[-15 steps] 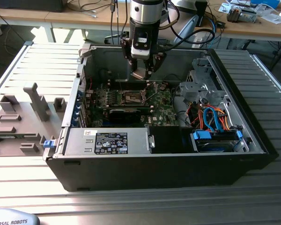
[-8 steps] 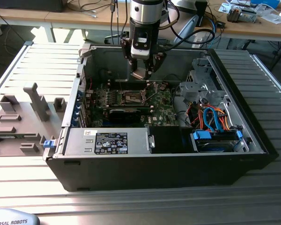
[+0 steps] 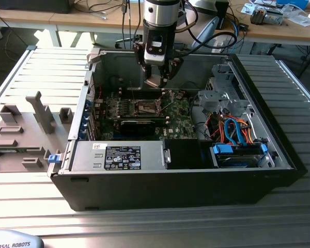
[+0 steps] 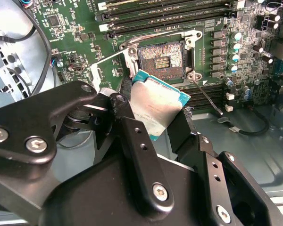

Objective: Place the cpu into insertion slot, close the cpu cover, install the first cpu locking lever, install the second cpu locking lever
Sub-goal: 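Place the cpu into insertion slot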

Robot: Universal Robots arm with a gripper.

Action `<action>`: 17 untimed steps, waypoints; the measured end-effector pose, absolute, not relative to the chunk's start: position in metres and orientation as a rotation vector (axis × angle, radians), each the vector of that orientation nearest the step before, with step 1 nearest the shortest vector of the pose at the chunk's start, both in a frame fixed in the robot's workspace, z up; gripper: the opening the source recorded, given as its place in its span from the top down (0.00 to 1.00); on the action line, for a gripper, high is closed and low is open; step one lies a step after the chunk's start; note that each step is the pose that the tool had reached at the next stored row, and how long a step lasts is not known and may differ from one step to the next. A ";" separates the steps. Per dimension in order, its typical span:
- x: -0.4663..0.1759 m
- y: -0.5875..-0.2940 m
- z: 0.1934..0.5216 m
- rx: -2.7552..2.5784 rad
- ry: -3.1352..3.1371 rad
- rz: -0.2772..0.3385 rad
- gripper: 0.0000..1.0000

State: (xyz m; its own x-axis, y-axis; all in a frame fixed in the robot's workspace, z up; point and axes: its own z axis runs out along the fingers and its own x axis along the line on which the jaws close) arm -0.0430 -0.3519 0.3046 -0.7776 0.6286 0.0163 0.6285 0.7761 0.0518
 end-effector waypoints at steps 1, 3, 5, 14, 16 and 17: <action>-0.043 -0.352 0.305 1.048 2.958 0.085 0.46; -0.043 -0.352 0.305 1.050 2.958 0.085 0.46; -0.043 -0.352 0.305 1.051 2.957 0.085 0.46; -0.043 -0.352 0.305 1.061 2.953 0.085 0.46; -0.043 -0.352 0.305 1.063 2.953 0.085 0.46; -0.043 -0.352 0.305 1.064 2.952 0.085 0.46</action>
State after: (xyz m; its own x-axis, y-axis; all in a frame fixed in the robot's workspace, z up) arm -0.0430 -0.3519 0.3046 -0.7704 0.6373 0.0163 0.6372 0.7690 0.0519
